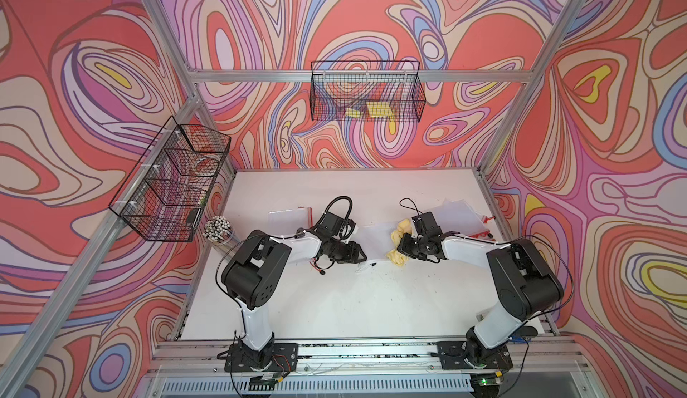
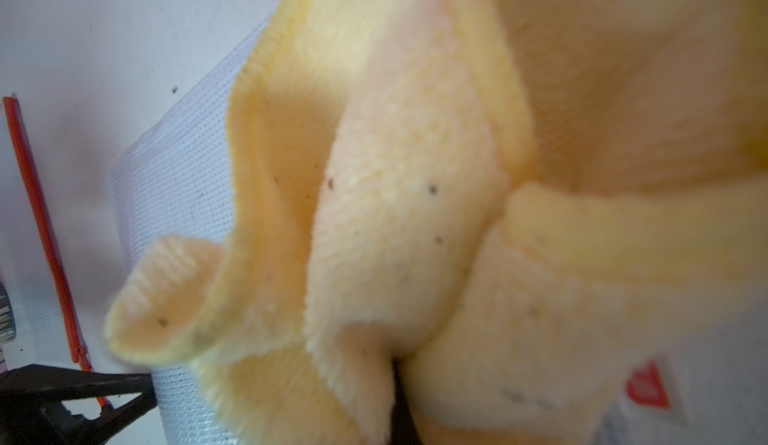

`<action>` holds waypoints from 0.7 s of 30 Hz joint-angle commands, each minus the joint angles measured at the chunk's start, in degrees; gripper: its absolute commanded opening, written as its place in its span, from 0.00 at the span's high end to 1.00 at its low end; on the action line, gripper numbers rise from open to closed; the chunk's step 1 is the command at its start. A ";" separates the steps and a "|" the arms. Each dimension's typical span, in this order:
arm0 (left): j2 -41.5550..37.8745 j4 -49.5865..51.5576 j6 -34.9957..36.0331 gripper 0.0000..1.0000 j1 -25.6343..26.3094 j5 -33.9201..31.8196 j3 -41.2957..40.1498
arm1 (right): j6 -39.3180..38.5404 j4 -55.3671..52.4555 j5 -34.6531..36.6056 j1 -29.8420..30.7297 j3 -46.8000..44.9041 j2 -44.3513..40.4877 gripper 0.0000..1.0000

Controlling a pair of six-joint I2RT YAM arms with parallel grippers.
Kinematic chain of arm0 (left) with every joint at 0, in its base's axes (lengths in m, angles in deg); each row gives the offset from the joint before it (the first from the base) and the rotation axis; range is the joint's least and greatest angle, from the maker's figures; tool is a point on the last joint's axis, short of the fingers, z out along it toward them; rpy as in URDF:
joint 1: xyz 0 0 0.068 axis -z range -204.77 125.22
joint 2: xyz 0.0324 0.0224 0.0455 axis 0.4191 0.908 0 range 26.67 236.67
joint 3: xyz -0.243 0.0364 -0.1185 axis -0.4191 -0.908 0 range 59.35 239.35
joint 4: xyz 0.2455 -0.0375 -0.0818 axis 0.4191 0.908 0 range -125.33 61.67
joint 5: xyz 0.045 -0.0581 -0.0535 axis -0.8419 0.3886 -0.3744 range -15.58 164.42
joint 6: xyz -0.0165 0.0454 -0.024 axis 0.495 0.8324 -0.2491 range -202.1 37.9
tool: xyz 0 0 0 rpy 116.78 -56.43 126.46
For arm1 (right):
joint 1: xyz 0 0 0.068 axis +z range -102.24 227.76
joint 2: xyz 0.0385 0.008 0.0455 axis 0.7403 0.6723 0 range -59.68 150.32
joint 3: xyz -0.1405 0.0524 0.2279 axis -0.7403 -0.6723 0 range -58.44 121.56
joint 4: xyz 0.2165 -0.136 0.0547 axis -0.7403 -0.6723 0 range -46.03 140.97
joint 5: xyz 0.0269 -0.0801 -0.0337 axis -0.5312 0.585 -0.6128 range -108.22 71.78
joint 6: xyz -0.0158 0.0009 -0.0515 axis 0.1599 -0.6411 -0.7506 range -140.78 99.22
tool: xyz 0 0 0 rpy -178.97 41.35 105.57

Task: Wipe the document bag
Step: Pick up the document bag from the center of the board.

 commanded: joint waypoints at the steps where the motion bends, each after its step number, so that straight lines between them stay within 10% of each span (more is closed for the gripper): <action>1: -0.39 -2.34 -5.66 0.42 0.50 1.27 -5.14 | -0.57 -5.25 0.87 -0.10 -1.83 4.15 1.00; 21: -8.88 -20.98 -28.28 0.25 0.53 -8.69 -29.12 | -1.11 -5.31 -1.02 -0.10 0.39 7.77 1.00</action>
